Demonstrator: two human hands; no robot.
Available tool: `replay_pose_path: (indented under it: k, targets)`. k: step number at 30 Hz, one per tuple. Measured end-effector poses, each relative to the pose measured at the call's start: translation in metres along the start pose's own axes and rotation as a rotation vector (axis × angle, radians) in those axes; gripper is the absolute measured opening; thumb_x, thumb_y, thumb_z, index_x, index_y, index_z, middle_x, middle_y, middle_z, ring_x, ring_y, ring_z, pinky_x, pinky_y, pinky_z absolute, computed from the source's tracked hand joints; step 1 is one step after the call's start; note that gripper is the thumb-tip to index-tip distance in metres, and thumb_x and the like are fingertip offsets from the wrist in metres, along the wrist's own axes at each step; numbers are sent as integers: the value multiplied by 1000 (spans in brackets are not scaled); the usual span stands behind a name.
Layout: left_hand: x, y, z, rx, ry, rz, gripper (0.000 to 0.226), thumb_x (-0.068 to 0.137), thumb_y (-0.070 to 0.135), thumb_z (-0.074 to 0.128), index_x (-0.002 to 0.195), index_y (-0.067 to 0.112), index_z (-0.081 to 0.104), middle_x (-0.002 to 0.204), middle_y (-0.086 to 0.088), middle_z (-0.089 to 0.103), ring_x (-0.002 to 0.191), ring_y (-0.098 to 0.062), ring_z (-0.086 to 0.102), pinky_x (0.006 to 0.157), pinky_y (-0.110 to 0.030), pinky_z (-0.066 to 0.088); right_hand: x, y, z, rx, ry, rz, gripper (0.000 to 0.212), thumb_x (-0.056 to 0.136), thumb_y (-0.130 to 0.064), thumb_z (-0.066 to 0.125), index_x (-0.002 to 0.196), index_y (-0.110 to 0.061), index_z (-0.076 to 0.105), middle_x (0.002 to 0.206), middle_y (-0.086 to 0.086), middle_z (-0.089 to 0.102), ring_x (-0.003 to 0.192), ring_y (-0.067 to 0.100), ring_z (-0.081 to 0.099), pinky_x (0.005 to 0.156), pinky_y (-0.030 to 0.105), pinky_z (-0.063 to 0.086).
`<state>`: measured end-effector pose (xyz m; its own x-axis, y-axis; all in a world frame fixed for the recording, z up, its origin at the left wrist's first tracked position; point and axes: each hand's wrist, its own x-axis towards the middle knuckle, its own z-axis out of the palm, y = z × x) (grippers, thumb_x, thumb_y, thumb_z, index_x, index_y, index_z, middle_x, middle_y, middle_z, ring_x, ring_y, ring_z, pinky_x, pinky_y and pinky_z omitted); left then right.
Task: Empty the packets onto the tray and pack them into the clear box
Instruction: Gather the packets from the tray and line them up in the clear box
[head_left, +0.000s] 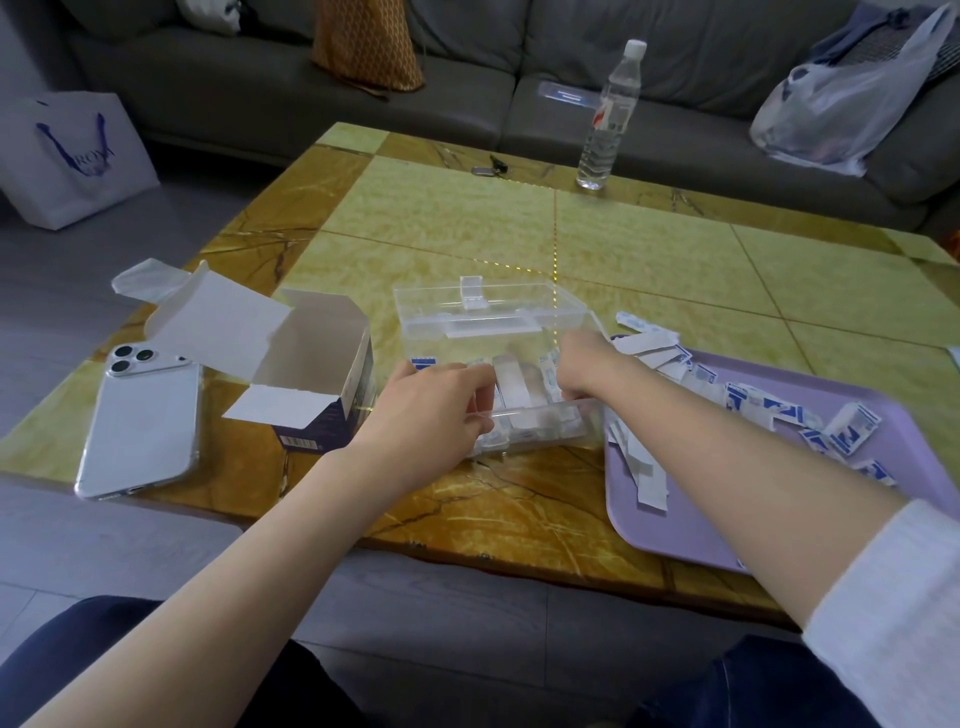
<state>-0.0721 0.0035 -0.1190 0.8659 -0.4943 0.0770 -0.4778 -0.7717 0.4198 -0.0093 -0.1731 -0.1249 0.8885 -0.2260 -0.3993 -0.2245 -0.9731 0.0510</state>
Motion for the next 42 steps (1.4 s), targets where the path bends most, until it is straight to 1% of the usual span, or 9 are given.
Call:
replay_pose_path:
  k: [5, 9, 12, 15, 24, 30, 34, 38, 42]
  targets:
    - [0, -1, 0, -2, 1, 4, 10, 93, 29, 53, 87, 25, 46, 92, 10, 57, 82, -12, 49, 90, -27, 26, -6, -2, -1, -75, -1, -29, 26, 90, 1, 40, 65, -5, 41, 68, 6, 40, 62, 20, 45, 48, 22, 31]
    - [0, -1, 0, 3, 2, 4, 11, 93, 29, 54, 86, 25, 46, 91, 11, 56, 82, -13, 49, 91, -28, 26, -10, 3, -7, -131, 19, -83, 23, 96, -9, 39, 108, -1, 58, 106, 14, 61, 93, 27, 58, 64, 27, 41]
    - [1, -1, 1, 5, 5, 2, 11, 93, 29, 54, 86, 25, 46, 91, 11, 55, 81, -13, 49, 91, -28, 26, -19, 2, -10, 41, -137, -41, 39, 95, 0, 33, 132, -3, 43, 106, 16, 67, 65, 19, 58, 58, 29, 48]
    - [2, -1, 2, 18, 8, 5, 10, 93, 29, 54, 88, 24, 47, 90, 11, 55, 80, -13, 48, 88, -27, 26, -27, 2, -11, 134, -289, -40, 44, 102, -11, 23, 146, -5, 22, 98, 18, 69, 69, 24, 61, 84, 38, 54]
    - [2, -1, 2, 16, 6, 1, 9, 93, 30, 54, 90, 23, 49, 95, 8, 60, 81, -13, 50, 89, -26, 25, -28, -4, -10, 179, -338, -30, 46, 104, -21, 8, 149, -13, 8, 125, 19, 58, 73, 24, 57, 94, 39, 47]
    - [2, -1, 2, 20, 5, -1, 9, 93, 30, 54, 89, 24, 49, 96, 8, 61, 83, -13, 51, 89, -26, 25, -25, -2, -7, 270, -188, -9, 44, 103, -18, 16, 145, -12, 24, 105, 19, 69, 89, 31, 67, 91, 38, 52]
    - [1, 0, 1, 23, 1, -4, 9, 93, 29, 54, 89, 24, 48, 96, 8, 61, 83, -13, 51, 88, -27, 25, -28, -1, -6, 401, -54, -151, 42, 103, -32, 19, 98, -14, 56, 99, 21, 69, 81, 29, 64, 83, 36, 54]
    - [1, 1, 1, 25, -3, -8, 8, 93, 29, 54, 89, 23, 49, 96, 8, 61, 83, -13, 51, 89, -27, 26, -26, -8, -6, 500, -156, -132, 54, 102, -39, 16, 128, -7, 50, 110, 19, 66, 98, 31, 64, 87, 37, 51]
    - [0, 2, 0, 20, -7, -11, 9, 92, 29, 54, 88, 24, 48, 97, 8, 61, 83, -13, 51, 90, -28, 26, -25, -11, -4, 463, -117, -153, 58, 102, -43, 16, 122, -3, 53, 110, 17, 67, 86, 25, 60, 83, 34, 51]
